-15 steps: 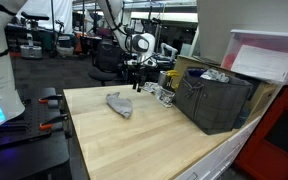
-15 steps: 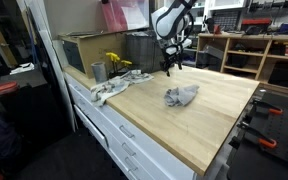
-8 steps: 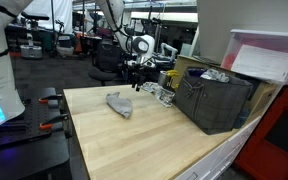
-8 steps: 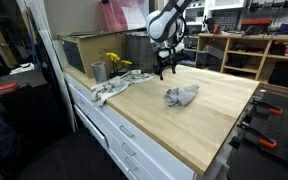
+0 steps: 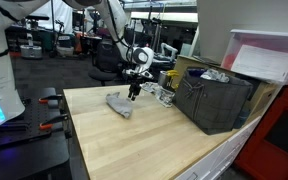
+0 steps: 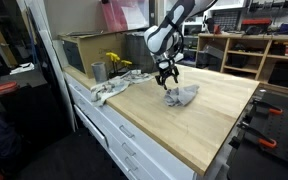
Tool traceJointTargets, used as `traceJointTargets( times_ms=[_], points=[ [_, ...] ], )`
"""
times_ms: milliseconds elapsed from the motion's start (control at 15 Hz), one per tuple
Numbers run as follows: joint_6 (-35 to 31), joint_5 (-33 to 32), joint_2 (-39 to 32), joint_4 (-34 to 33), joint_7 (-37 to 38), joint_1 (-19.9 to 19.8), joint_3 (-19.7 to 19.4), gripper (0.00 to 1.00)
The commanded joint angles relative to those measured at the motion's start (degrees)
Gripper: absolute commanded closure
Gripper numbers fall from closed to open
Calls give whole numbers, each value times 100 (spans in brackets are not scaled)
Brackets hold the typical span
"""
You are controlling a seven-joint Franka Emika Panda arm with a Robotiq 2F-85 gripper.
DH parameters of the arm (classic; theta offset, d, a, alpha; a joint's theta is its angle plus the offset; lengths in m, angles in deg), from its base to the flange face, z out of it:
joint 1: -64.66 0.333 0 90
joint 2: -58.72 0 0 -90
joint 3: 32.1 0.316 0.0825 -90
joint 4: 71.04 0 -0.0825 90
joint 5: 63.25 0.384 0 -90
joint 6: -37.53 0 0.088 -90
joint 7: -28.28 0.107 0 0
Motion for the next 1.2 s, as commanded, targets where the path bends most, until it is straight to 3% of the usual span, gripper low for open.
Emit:
traceJointTargets(
  times_ms=[0, 333, 533, 867, 1133],
  points=[
    [443, 33, -57, -120, 259, 28, -108, 42],
    [697, 70, -43, -157, 395, 22, -92, 81],
    [732, 67, 71, -121, 439, 36, -94, 100],
    [1030, -107, 528, 84, 997, 219, -284, 100],
    [1848, -249, 1056, 271, 1502, 385, -352, 100]
  ],
)
